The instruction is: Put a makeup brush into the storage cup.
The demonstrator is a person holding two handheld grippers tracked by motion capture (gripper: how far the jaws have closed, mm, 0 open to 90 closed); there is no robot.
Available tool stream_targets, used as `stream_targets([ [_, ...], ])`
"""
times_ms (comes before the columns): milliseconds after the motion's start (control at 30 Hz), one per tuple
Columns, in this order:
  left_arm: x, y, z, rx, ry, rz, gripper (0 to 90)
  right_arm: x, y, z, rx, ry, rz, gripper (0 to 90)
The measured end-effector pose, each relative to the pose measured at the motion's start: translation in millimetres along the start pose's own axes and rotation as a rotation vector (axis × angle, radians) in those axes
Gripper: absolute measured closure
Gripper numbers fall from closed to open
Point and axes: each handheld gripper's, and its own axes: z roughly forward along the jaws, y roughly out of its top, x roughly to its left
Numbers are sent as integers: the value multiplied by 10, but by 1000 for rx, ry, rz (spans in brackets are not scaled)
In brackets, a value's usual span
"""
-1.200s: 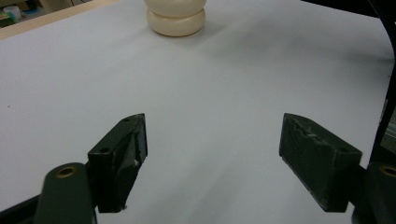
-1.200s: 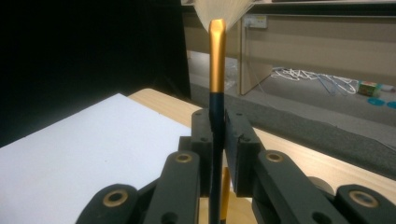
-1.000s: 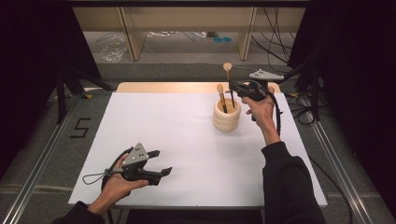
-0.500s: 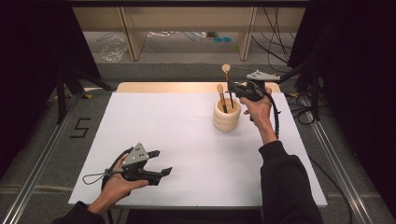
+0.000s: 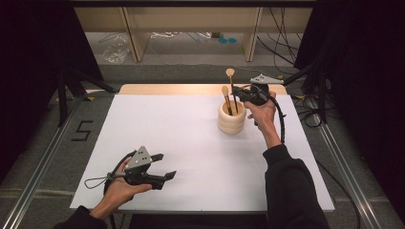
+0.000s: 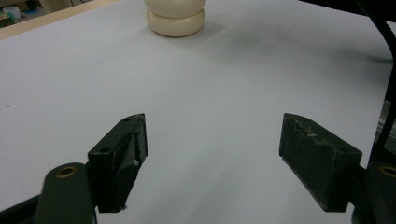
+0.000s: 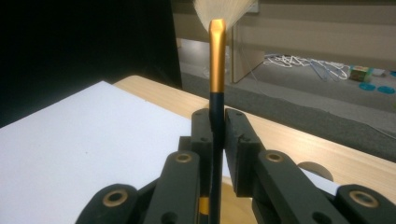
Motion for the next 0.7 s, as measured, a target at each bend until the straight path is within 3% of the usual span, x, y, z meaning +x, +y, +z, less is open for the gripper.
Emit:
stream_targets([
  [333,2,-2,0,-6,2,-1,237,3,-88,40,25,1,20,832],
  [467,4,-1,-1,-2,-5,0,237,-3,-130,62,13,-4,2,832],
  [633,4,0,-1,-1,-5,1,237,-17,-205,56,32,-4,34,832],
  [700,0,0,-1,0,0,1,237,-33,-231,63,18,-6,18,832],
])
